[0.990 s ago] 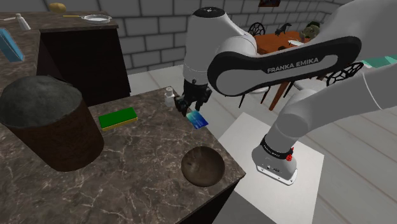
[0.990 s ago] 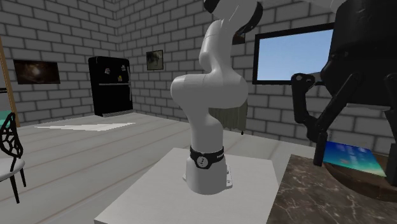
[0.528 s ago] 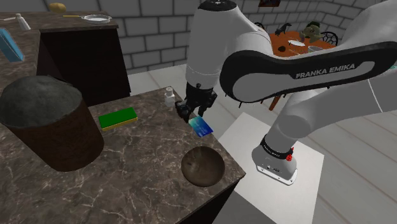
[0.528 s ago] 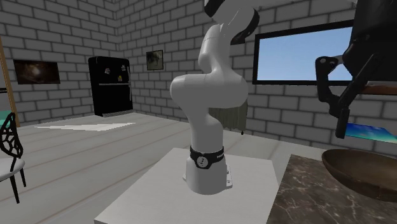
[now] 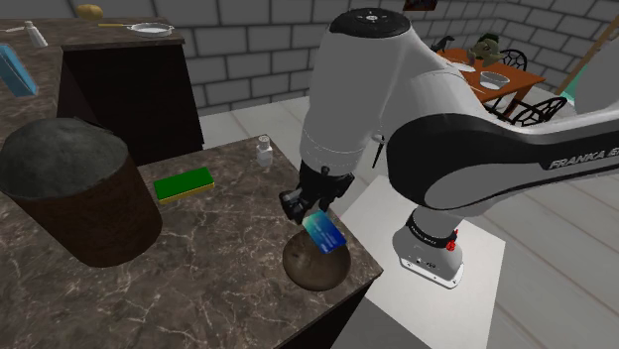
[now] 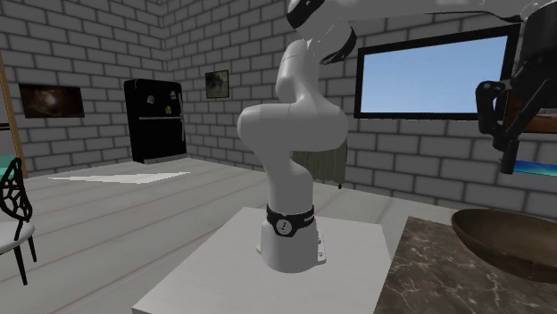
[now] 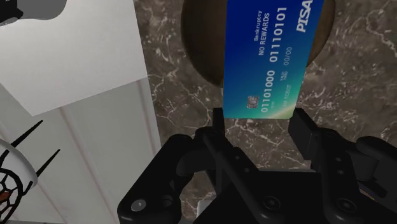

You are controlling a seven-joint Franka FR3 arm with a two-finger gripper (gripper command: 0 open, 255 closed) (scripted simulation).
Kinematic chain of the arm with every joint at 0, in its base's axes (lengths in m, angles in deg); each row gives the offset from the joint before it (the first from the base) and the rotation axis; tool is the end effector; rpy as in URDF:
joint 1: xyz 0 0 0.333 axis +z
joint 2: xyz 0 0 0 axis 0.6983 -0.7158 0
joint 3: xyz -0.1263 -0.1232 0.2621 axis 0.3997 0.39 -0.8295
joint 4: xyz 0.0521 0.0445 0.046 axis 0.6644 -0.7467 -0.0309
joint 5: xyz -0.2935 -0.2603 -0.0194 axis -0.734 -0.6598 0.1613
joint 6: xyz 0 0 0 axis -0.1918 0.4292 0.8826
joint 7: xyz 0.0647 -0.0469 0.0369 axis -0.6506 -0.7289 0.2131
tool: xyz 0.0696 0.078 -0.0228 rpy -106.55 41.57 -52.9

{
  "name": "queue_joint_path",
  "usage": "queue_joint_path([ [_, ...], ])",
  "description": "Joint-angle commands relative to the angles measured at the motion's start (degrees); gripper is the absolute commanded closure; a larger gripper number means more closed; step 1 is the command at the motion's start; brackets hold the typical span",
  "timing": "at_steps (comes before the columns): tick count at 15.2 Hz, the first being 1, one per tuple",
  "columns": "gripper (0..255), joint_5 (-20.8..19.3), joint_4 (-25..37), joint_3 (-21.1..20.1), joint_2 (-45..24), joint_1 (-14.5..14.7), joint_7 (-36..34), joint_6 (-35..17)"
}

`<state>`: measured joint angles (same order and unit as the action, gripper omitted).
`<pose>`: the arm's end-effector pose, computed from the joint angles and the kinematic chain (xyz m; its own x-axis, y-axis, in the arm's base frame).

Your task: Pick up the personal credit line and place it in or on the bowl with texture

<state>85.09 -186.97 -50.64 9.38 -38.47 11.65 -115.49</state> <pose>0.1952 0.3476 0.4676 0.9358 -0.3211 0.1453 -0.3282 -0.9442 0.0277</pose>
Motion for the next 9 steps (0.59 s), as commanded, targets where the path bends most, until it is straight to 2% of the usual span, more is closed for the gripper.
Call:
queue_joint_path([
  [1,255,0.6,-0.7,-1.1,-0.3,0.1,-0.6,-1.1],
  [9,255,2.4,-5.1,-4.7,-2.1,-0.2,-1.0,-7.5],
])
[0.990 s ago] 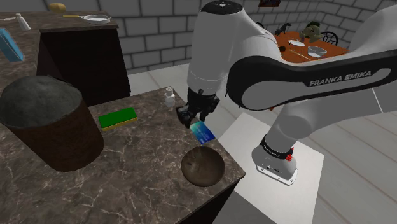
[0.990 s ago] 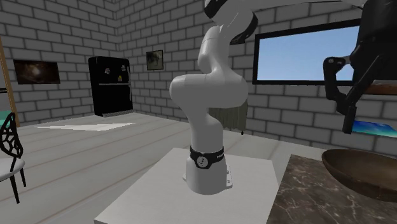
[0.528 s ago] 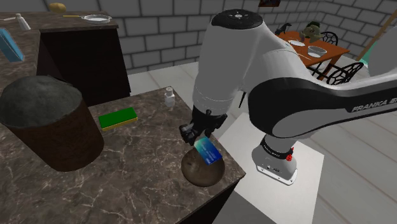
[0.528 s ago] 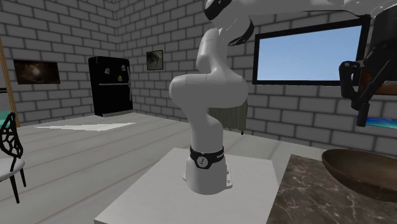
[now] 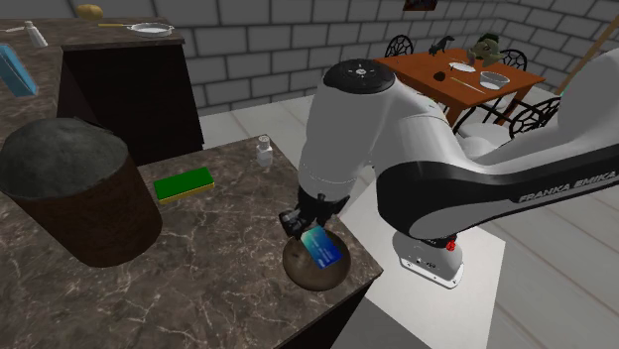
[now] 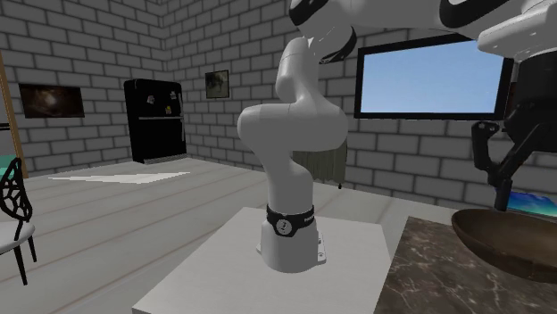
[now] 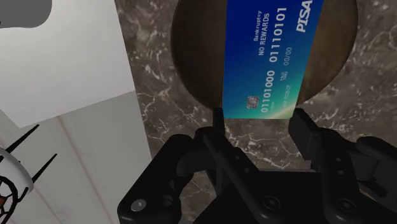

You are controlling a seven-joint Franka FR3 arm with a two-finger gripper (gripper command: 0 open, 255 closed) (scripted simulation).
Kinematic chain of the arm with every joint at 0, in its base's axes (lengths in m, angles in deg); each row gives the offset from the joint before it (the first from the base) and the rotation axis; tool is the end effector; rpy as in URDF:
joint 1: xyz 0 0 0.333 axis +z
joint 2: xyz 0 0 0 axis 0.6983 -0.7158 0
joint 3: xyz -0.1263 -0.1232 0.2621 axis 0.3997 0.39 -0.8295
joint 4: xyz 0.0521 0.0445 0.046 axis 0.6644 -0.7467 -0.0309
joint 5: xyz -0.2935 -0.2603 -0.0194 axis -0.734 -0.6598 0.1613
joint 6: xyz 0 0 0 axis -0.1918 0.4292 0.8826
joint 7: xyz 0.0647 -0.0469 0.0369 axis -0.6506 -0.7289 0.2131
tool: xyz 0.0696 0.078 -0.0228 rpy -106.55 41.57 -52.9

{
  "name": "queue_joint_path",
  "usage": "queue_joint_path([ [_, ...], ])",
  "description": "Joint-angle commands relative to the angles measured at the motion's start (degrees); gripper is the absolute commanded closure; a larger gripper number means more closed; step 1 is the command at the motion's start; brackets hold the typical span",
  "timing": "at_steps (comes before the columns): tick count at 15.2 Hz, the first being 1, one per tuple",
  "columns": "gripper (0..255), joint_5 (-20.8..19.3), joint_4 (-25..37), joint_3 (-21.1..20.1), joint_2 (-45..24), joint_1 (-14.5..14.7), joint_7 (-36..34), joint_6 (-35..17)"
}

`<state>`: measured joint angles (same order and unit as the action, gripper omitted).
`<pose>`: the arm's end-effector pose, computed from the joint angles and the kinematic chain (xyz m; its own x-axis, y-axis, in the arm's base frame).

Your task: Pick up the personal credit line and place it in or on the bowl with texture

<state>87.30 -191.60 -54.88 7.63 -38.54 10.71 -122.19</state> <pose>0.1915 0.3509 0.4217 0.9358 -0.3217 0.1445 -0.3289 -0.9440 0.0284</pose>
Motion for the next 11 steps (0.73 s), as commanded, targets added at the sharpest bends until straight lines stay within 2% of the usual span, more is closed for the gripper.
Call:
queue_joint_path([
  [1,255,0.4,-0.9,-1.0,-0.6,-0.2,-0.1,-1.7],
  [5,255,1.4,-3.1,-3.6,-2.3,-0.8,-0.5,-5.7],
  [11,255,1.4,-3.1,-3.6,-2.3,-0.9,-0.5,-5.7],
])
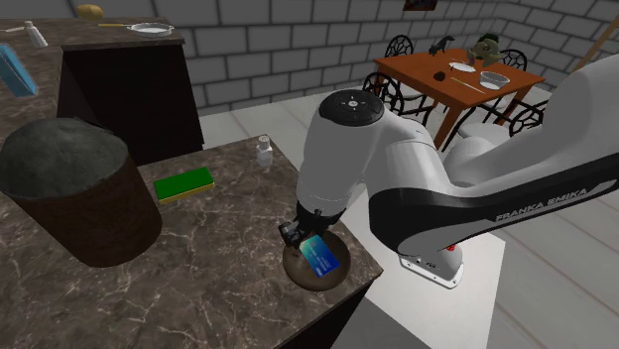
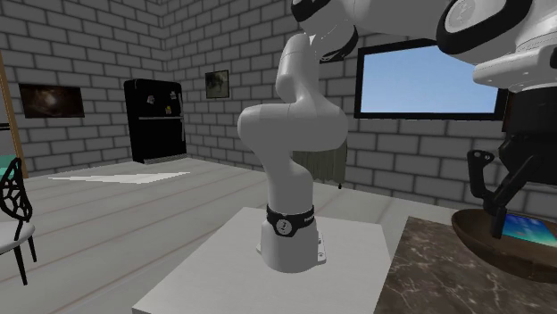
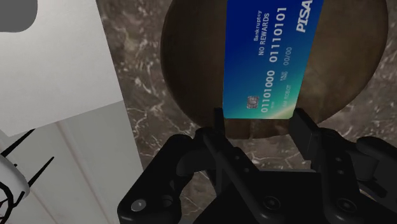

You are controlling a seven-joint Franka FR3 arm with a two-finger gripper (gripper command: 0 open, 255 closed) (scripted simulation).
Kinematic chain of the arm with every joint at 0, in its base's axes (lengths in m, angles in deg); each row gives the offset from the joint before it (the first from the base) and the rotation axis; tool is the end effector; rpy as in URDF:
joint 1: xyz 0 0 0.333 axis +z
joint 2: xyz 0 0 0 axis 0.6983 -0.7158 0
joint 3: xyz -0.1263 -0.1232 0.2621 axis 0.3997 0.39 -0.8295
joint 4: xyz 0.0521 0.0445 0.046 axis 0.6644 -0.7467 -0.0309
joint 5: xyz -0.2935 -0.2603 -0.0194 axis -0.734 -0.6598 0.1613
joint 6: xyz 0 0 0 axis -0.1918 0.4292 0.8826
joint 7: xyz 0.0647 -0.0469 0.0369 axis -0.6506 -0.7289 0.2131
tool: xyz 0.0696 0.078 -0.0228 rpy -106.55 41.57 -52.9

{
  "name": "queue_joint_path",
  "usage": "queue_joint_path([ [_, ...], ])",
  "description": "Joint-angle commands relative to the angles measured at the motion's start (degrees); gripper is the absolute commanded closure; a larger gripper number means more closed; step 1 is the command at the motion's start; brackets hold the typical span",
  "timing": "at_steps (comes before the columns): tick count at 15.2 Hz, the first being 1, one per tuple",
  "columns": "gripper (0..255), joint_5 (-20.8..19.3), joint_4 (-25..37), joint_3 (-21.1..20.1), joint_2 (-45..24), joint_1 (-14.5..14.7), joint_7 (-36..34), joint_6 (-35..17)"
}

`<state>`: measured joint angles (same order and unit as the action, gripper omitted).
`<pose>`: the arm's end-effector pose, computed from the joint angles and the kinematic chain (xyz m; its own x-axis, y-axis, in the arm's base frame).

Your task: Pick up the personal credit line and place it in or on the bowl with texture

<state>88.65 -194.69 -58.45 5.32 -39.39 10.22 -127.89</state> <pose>0.1917 0.3511 0.3870 0.9356 -0.3218 0.1448 -0.3291 -0.9439 0.0282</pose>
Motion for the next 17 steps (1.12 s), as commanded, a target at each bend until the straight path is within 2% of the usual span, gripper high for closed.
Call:
queue_joint_path([
  [1,255,0.0,0.0,0.0,0.0,0.0,0.0,0.0],
  [2,255,0.0,0.0,0.0,0.0,0.0,0.0,0.0],
  [3,0,0.0,0.0,0.0,0.0,0.0,0.0,0.0],
  [8,0,0.0,0.0,0.0,0.0,0.0,0.0,0.0],
  [12,0,-1.7,4.7,4.5,3.3,1.5,-0.1,8.3],
  [17,0,-1.7,4.7,4.5,3.2,1.5,-0.1,8.3],
])
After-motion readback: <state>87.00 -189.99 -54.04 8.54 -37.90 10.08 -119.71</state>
